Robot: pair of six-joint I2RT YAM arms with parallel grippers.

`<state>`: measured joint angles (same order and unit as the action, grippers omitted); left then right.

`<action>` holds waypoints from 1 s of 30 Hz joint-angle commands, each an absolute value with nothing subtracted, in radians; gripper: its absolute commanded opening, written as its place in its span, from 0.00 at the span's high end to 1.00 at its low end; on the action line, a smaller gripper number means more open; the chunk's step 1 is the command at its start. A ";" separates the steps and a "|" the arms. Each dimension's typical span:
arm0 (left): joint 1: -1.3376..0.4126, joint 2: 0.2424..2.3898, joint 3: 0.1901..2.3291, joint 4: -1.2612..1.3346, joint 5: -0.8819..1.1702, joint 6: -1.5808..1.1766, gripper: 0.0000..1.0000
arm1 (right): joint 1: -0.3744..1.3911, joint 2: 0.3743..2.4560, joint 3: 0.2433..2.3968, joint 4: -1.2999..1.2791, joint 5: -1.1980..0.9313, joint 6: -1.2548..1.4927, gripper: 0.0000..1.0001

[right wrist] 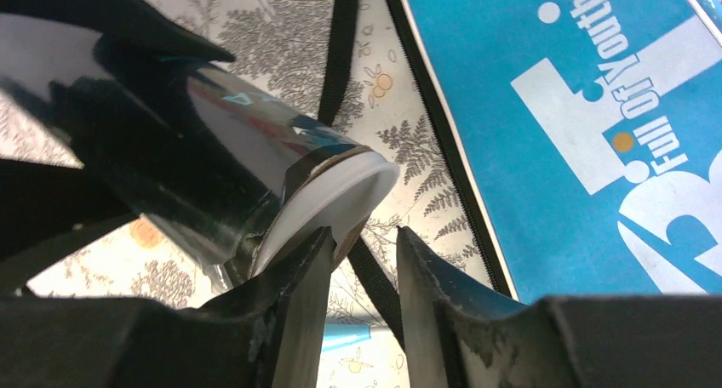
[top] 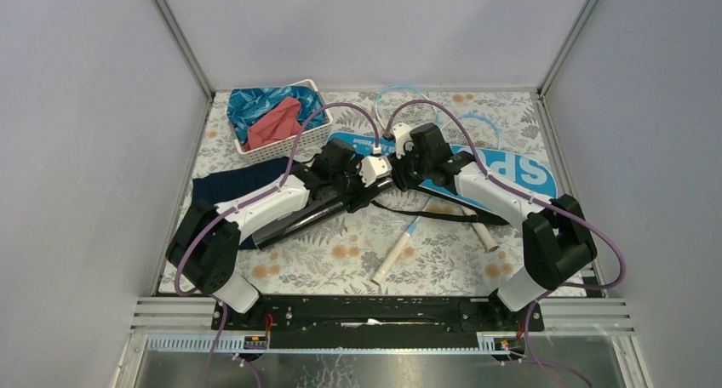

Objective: Pack up the badminton gear
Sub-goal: Close the lid on the shuttle tube.

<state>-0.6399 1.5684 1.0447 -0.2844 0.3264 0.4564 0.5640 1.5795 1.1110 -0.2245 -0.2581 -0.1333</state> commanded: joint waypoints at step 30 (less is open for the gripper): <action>-0.511 1.501 1.116 -0.402 0.779 0.971 1.00 | 0.439 1.355 1.193 -0.542 -0.581 -0.518 0.36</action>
